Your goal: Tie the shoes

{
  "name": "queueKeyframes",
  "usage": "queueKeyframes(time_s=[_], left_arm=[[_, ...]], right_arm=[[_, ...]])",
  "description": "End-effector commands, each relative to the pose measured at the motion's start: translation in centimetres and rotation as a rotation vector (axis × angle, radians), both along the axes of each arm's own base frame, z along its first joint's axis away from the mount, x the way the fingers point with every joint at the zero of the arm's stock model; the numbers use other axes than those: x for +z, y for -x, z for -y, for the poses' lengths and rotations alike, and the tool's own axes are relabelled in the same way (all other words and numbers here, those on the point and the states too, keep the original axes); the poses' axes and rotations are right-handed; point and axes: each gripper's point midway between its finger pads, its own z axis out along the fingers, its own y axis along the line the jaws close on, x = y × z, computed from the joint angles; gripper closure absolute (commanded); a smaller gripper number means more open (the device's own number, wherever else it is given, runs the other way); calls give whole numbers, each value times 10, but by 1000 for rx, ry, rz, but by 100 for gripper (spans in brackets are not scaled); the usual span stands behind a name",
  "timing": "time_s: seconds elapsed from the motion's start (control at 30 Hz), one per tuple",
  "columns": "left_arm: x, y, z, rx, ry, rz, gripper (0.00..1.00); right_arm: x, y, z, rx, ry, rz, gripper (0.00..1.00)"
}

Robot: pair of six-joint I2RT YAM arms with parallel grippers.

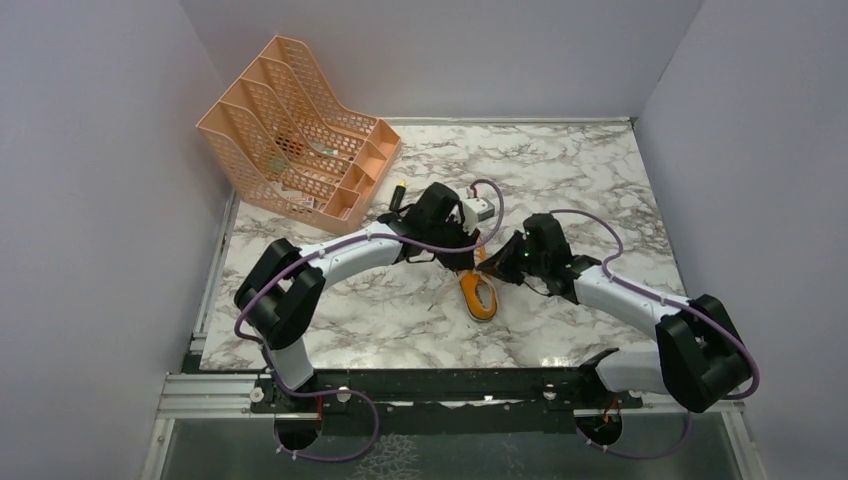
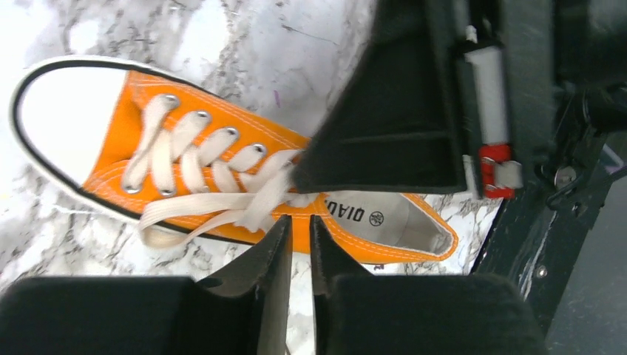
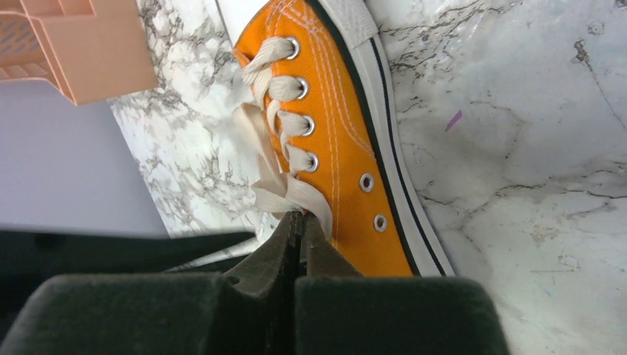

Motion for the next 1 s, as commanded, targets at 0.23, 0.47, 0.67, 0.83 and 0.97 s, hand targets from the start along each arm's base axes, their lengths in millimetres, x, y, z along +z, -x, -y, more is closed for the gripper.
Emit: queueKeyframes(time_s=[0.23,0.47,0.67,0.83,0.97], left_arm=[[23,-42,4,19,50,12,64],[5,-35,21,-91,66,-68,70],[-2,-21,16,-188,60,-52,70],[-7,-10,11,-221,63,-79,68],[-6,-6,10,-223,80,-85,68]], right_arm=[[16,49,1,364,83,121,100],[17,51,10,367,128,144,99],[18,49,10,369,140,145,100],[20,48,10,368,138,153,99],[19,50,10,372,133,151,100]])
